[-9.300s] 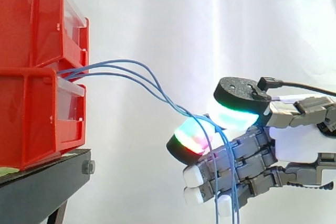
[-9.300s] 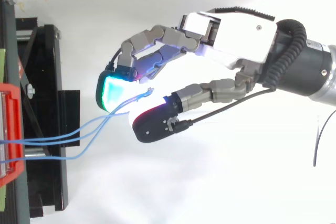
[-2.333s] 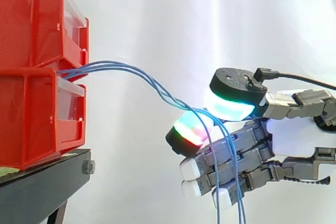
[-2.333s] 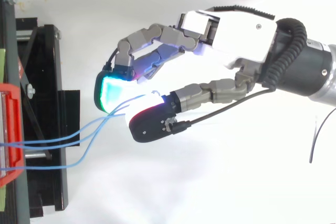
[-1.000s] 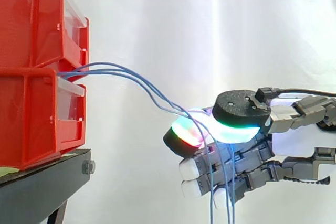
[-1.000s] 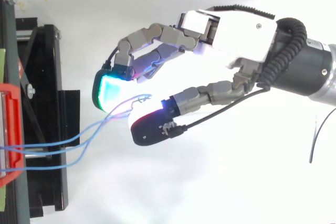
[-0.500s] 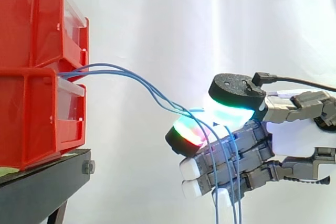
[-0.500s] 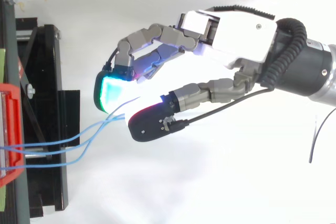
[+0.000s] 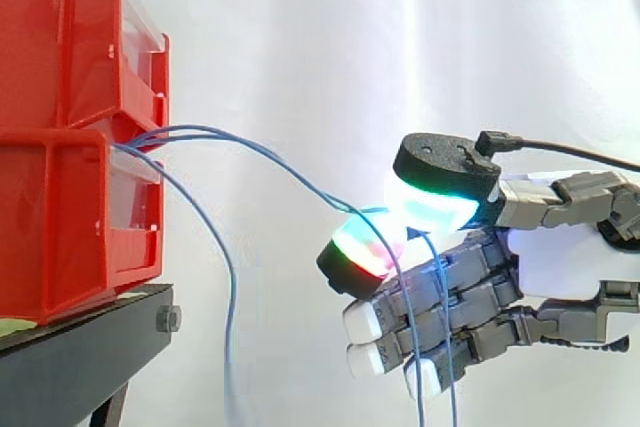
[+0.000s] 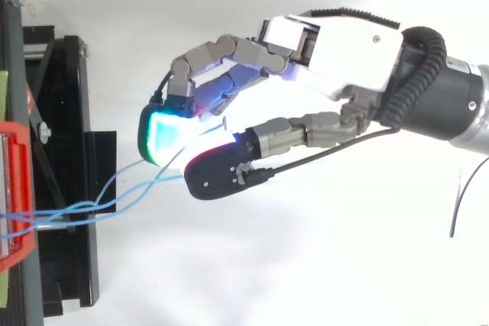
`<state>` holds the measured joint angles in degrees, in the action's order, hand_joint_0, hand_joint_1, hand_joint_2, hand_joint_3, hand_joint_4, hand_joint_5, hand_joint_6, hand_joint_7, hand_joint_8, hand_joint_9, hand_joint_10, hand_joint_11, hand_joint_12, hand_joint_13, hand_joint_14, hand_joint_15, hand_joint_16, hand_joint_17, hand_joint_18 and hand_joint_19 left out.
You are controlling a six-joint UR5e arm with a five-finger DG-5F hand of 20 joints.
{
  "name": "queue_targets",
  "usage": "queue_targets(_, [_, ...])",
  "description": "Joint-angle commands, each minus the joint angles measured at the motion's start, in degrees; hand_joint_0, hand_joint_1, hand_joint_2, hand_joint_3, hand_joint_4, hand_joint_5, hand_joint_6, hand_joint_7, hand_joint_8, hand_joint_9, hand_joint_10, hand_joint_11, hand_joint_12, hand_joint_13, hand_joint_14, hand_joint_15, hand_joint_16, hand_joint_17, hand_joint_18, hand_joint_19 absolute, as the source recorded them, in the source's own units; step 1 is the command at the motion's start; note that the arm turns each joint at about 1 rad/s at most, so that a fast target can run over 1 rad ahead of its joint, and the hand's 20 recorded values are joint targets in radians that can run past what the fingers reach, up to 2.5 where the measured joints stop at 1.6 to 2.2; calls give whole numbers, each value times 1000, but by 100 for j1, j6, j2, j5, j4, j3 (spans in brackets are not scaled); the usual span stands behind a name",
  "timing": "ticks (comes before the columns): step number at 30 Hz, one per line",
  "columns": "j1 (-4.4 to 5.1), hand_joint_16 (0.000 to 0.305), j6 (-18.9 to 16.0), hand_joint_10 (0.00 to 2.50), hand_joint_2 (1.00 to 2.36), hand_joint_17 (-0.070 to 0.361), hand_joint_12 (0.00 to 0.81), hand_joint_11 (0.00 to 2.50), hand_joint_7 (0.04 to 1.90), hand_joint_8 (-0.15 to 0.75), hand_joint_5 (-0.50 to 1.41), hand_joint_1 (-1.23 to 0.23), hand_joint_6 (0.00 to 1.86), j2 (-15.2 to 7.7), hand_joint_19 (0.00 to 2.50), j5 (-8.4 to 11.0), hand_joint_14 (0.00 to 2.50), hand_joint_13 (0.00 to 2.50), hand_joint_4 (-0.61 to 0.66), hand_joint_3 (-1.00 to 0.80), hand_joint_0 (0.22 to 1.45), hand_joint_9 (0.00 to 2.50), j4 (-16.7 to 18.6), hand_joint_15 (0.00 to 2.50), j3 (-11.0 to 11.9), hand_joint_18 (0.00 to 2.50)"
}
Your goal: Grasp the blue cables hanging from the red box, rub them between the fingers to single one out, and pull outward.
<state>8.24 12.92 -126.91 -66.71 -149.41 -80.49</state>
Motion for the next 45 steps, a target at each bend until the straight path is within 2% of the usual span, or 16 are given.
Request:
queue_targets(1, [2,40,0,6,1002,91,332,296,1041,254,-141,-590,746,0,484,0,9,735,227,-467,556,801,0,272,-2,727])
queue_targets(16, [2,39,0,6,1008,87,323,294,1071,249,-133,-667,743,0,474,0,10,737,220,-378,610,814,0,269,7,719])
queue_targets(21, [-7,38,0,7,1013,86,322,298,1053,251,-140,-710,775,0,465,0,11,742,181,-285,617,815,0,265,7,724])
queue_targets(29, [2,42,0,6,1018,94,334,308,1029,267,-143,-741,837,0,430,0,9,765,202,-115,592,850,-9,253,7,761])
queue_targets(35, [-7,49,0,5,1009,111,369,281,1133,283,-99,-759,814,0,387,0,8,811,141,3,587,959,-9,234,7,849])
queue_targets(41, [-7,51,9,5,1003,115,380,265,1159,279,-85,-775,798,0,368,0,7,819,77,29,587,993,-105,225,7,874])
queue_targets(45, [-7,52,9,5,1003,116,385,263,1151,270,-83,-779,796,0,360,105,6,782,65,32,586,969,-220,212,7,865])
